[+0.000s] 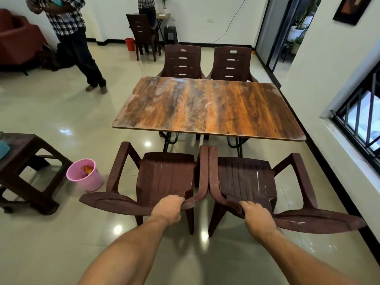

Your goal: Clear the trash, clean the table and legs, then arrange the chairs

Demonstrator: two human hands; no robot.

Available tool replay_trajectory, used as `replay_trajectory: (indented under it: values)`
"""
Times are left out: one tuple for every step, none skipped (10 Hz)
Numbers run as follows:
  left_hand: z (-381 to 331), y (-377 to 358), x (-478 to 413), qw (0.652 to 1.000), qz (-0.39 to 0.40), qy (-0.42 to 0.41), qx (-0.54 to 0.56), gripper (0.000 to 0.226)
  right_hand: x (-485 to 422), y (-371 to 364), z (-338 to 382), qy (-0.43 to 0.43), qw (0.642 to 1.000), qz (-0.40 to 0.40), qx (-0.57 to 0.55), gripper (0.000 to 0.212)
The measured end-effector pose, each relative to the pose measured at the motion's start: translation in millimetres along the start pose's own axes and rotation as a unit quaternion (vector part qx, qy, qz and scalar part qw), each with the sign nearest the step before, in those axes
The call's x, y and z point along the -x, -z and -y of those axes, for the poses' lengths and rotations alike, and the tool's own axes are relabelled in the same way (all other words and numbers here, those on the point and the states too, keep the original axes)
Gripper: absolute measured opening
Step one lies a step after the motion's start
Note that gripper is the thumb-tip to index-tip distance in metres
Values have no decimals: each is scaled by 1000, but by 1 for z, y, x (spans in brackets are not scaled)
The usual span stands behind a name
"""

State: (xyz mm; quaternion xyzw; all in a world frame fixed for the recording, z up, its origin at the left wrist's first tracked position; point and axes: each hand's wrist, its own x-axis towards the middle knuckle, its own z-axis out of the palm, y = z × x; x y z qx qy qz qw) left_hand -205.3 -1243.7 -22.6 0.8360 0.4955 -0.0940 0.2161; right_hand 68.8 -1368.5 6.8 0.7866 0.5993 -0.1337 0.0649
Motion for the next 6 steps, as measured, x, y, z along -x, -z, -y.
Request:
replay_trajectory:
  values:
    - [2, 2, 0, 1000, 14, -11, -8, 34, 0, 1, 1, 10, 1000, 11, 14, 37]
    - [1, 13, 5, 997, 47, -47, -49, 50, 1, -3, -1, 12, 1000, 8, 11, 58]
    - [1, 23, 16, 993, 59, -77, -68, 73, 4, -6, 6, 15, 1000, 1, -2, 80]
    - [7, 27, 24, 992, 73, -88, -61, 76, 1, -4, 13, -4, 1000, -15, -15, 86]
    - [29, 35, 25, 991, 81, -85, -70, 78, -13, 11, 42, 9, 998, -43, -37, 86]
    - [52, 43, 24, 987, 85, -95, -94, 84, -34, 20, 95, 69, 993, -74, -67, 82]
